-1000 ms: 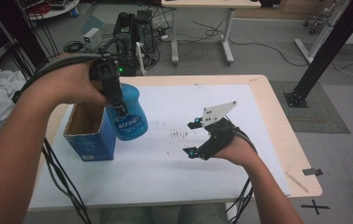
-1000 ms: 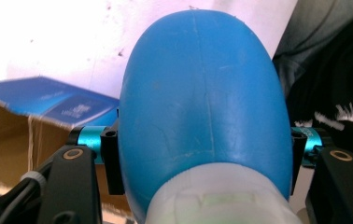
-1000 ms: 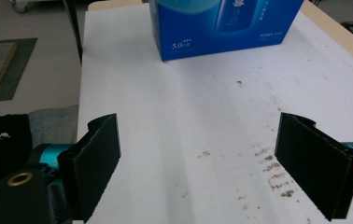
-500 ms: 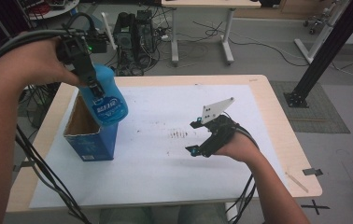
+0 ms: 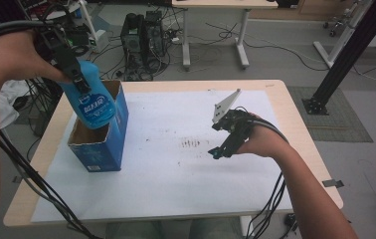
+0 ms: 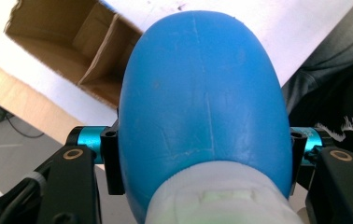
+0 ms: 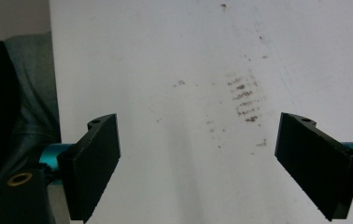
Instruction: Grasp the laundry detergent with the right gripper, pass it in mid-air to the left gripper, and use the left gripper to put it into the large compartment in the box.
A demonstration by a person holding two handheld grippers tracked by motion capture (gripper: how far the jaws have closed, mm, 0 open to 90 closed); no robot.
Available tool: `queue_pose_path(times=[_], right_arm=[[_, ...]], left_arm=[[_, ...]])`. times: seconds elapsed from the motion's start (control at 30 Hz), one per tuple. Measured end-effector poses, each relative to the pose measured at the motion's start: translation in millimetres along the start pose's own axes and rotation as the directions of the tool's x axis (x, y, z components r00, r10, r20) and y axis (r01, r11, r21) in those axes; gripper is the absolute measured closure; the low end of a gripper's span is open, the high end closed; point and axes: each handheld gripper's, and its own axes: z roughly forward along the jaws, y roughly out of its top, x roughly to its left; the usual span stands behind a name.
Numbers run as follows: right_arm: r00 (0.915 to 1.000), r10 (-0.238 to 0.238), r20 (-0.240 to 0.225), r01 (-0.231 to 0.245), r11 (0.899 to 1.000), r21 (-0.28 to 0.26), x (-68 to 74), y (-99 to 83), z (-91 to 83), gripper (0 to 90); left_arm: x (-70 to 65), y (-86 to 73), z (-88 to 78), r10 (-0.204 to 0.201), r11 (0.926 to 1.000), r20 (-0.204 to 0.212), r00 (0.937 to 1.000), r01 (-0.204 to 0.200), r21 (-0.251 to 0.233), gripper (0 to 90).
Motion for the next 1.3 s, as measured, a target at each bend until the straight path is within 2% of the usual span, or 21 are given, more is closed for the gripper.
queue_pose_path(times=[0.13, 0.3, 0.33, 0.37, 0.43, 0.47, 0.53, 0.57, 0.6, 0.83, 0.87, 0.9, 0.97, 1.0, 1.07, 1.1, 1.13, 1.17, 1.2, 1.3], right_arm=[[0.9999, -0.013, 0.001, 0.013, 1.0, 0.028, -0.9, 4.5, -2.6, 13.3], [0.9997, -0.024, 0.009, 0.024, 0.998, 0.056, 0.3, 8.1, -3.4, 13.3], [0.9995, -0.03, 0.009, 0.029, 0.998, 0.058, 0.1, 8.8, -3.6, 13.3], [0.9995, -0.03, 0.007, 0.03, 0.998, 0.061, 0.3, 9.1, -3.9, 13.3], [0.9995, -0.03, 0.011, 0.03, 0.997, 0.067, 0.8, 9.3, -4.3, 13.3], [0.9994, -0.033, 0.013, 0.032, 0.997, 0.072, 0.8, 9.2, -3.9, 13.3], [0.9994, -0.032, 0.012, 0.031, 0.996, 0.079, 0.9, 9.0, -4.3, 13.3], [0.9992, -0.037, 0.013, 0.036, 0.996, 0.076, 0.4, 9.0, -4.1, 13.3], [0.9992, -0.038, 0.014, 0.036, 0.996, 0.079, 0.4, 9.0, -4.1, 13.3], [0.9987, -0.048, 0.019, 0.046, 0.995, 0.094, 1.5, 11.5, -5.8, 13.3], [0.9989, -0.045, 0.014, 0.043, 0.994, 0.099, 1.4, 12.0, -6.6, 13.3], [0.999, -0.042, 0.013, 0.04, 0.994, 0.099, 1.9, 12.0, -6.4, 13.3], [0.9985, -0.051, 0.019, 0.048, 0.994, 0.101, 1.9, 12.2, -5.5, 13.3], [0.9986, -0.049, 0.018, 0.047, 0.993, 0.104, 2.4, 12.2, -5.0, 13.3], [0.9988, -0.045, 0.016, 0.043, 0.993, 0.109, 3.1, 12.6, -4.9, 13.3], [0.9988, -0.045, 0.016, 0.043, 0.993, 0.109, 3.1, 12.6, -4.9, 13.3], [0.9989, -0.044, 0.015, 0.042, 0.993, 0.11, 3.3, 12.9, -5.2, 13.3], [0.9988, -0.046, 0.016, 0.044, 0.993, 0.11, 3.3, 12.9, -5.2, 13.3], [0.9989, -0.043, 0.017, 0.041, 0.993, 0.111, 3.5, 12.9, -5.4, 13.3], [0.9985, -0.051, 0.021, 0.048, 0.993, 0.111, 3.5, 13.1, -5.2, 13.3]], left_arm=[[6.8, -4.2, 2.9, -0.062, 0.9981, -0.003, 0.9981, 0.062, 0.002, 38.0], [16.1, -10.4, 7.8, -0.118, 0.9929, 0.003, 0.993, 0.118, 0.016, 38.0], [18.4, -11.7, 9.2, -0.118, 0.9927, 0.0, 0.993, 0.118, 0.025, 38.0], [19.5, -12.6, 11.4, -0.136, 0.9904, 0.0, 0.9907, 0.136, 0.026, 38.0], [21.2, -13.5, 13.5, -0.143, 0.9892, -0.004, 0.9897, 0.143, 0.03, 38.0], [24.4, -15.4, 18.4, -0.175, 0.9842, -0.005, 0.9846, 0.175, 0.029, 37.9], [27.7, -17.1, 23.3, -0.185, 0.9823, -0.006, 0.9827, 0.185, 0.029, 37.9], [30.4, -17.8, 25.2, -0.178, 0.9833, -0.003, 0.9841, 0.178, 0.041, 38.0], [30.8, -17.9, 28.3, -0.193, 0.9807, 0.0, 0.9812, 0.193, 0.033, 38.0], [35.7, -18.0, 48.0, -0.214, 0.9765, 0.017, 0.9766, 0.214, 0.029, 38.0], [36.6, -17.3, 55.9, -0.215, 0.9763, 0.024, 0.9763, 0.214, 0.03, 37.9], [38.0, -16.8, 59.1, -0.202, 0.9787, 0.025, 0.979, 0.201, 0.042, 38.0], [37.9, -15.9, 67.4, -0.21, 0.9771, 0.027, 0.9773, 0.209, 0.042, 38.0], [39.6, -15.5, 70.2, -0.192, 0.9801, 0.029, 0.981, 0.19, 0.058, 38.0], [38.5, -14.1, 79.1, -0.21, 0.977, 0.03, 0.9773, 0.208, 0.046, 38.0], [38.5, -14.1, 79.1, -0.21, 0.977, 0.03, 0.9773, 0.208, 0.046, 37.9], [39.8, -12.5, 86.1, -0.195, 0.9788, 0.025, 0.9805, 0.193, 0.07, 38.0], [39.1, -11.9, 90.7, -0.208, 0.9765, 0.032, 0.9777, 0.205, 0.066, 38.0], [40.6, -11.2, 93.4, -0.188, 0.979, 0.025, 0.9818, 0.186, 0.084, 38.0], [41.6, -10.0, 104.1, -0.184, 0.9789, 0.023, 0.9827, 0.181, 0.095, 38.0]])
